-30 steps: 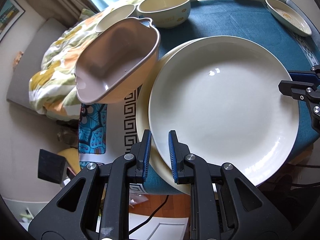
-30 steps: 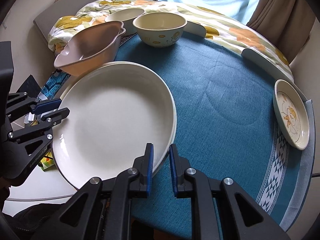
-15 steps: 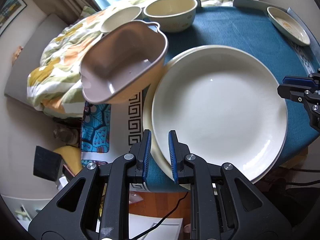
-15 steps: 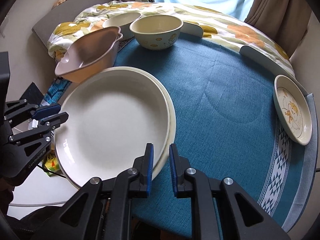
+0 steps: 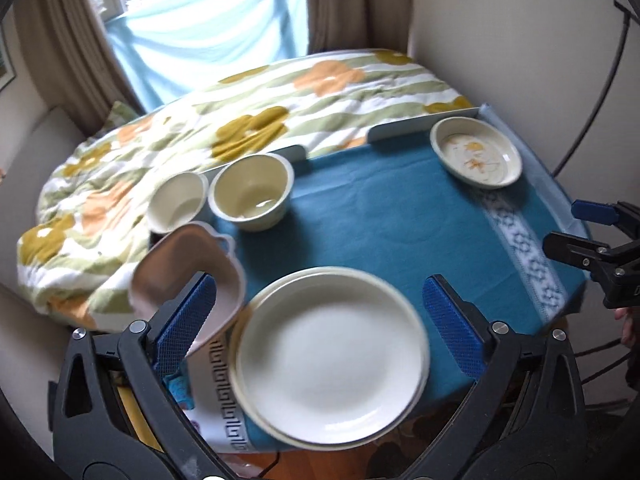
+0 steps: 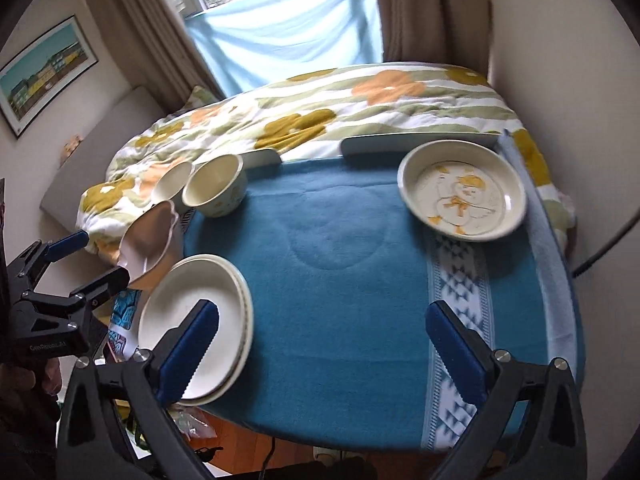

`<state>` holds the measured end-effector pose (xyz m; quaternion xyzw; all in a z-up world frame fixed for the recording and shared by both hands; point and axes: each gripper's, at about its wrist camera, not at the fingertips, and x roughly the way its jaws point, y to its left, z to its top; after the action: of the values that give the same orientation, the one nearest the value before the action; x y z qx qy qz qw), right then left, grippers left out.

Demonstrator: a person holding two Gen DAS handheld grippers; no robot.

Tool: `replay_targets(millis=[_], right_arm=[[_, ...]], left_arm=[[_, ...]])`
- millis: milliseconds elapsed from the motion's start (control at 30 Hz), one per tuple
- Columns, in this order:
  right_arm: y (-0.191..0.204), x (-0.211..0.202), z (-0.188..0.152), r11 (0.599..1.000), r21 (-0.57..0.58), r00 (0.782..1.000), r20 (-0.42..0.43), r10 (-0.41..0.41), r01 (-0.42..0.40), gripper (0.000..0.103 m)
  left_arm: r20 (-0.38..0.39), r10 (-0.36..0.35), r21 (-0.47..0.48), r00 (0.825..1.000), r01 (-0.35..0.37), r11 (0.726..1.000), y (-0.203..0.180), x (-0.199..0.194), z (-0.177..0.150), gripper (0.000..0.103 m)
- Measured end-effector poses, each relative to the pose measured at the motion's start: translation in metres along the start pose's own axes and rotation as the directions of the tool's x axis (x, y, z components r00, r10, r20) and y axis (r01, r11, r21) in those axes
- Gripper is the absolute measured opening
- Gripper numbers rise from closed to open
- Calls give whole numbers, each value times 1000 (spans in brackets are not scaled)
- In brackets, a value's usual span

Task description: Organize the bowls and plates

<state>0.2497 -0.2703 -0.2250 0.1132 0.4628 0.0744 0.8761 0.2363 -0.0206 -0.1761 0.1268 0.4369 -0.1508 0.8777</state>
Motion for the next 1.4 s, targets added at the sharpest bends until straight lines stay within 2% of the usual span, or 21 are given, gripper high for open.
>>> replay_targets(millis=[133,233,300,367,467,533,567,633,667,700,800,833,933,1000,1033,1133,1167,1333,1400], right_arm=[[-47,-24,8,993,90,997,25,-75,72,103],[-81,-29,18,981,158,993,33,-115,109,103],[-99,-17,26,974,166,987,0,-159,156,103],[-118,-2,33,970,189,988,-29,-150,153,103],[-141,17,40,962,262,997,-29,-71,76,103],[-152,31,42,949,313,999,-20,-27,32,103],[-157,41,43,940,340,1000,-21,-5,12,102],[-162,64,43,920,391,999,-41,36,-17,89],[-164,76,42,910,413,997,-47,55,-31,75],[-166,86,41,901,433,996,-53,68,-38,66],[-175,109,44,882,469,996,-46,71,-41,56],[-178,114,46,878,476,997,-39,66,-40,55],[-186,125,50,870,493,999,-30,42,-22,54],[-190,131,52,862,506,999,-32,37,-15,54],[-191,134,54,862,507,999,-32,35,-14,53],[-189,142,58,872,490,998,-52,27,2,33],[-190,144,58,873,487,998,-56,23,8,32],[-193,143,57,873,486,998,-57,-12,38,18],[-196,143,58,873,487,998,-57,0,28,17]], left_arm=[[0,-167,39,986,167,985,-42,7,41,103],[-3,-287,58,958,287,956,-72,20,71,103],[-15,-322,64,947,322,945,-89,37,89,102],[-49,-330,69,943,333,940,-103,62,107,102],[-110,-341,64,934,349,935,-115,106,129,102],[-159,-322,70,933,336,939,-121,141,140,95],[-187,-311,71,932,328,942,-123,159,145,88],[-239,-304,58,922,326,943,-123,193,151,78],[-262,-302,53,916,327,944,-123,209,153,72],[-283,-302,51,910,329,943,-122,224,154,64],[-329,-303,48,894,337,940,-127,262,158,49],[-338,-303,53,891,340,939,-129,271,159,48],[-341,-277,86,898,323,942,-135,290,161,44],[-363,-289,79,886,338,938,-137,301,162,28],[-371,-289,82,882,341,936,-138,306,161,26],[-369,-297,87,881,351,932,-139,312,163,19],[-365,-301,87,881,354,931,-140,313,164,16],[-361,-303,94,882,357,929,-141,315,167,15],[-360,-294,105,885,351,930,-143,314,167,15]])
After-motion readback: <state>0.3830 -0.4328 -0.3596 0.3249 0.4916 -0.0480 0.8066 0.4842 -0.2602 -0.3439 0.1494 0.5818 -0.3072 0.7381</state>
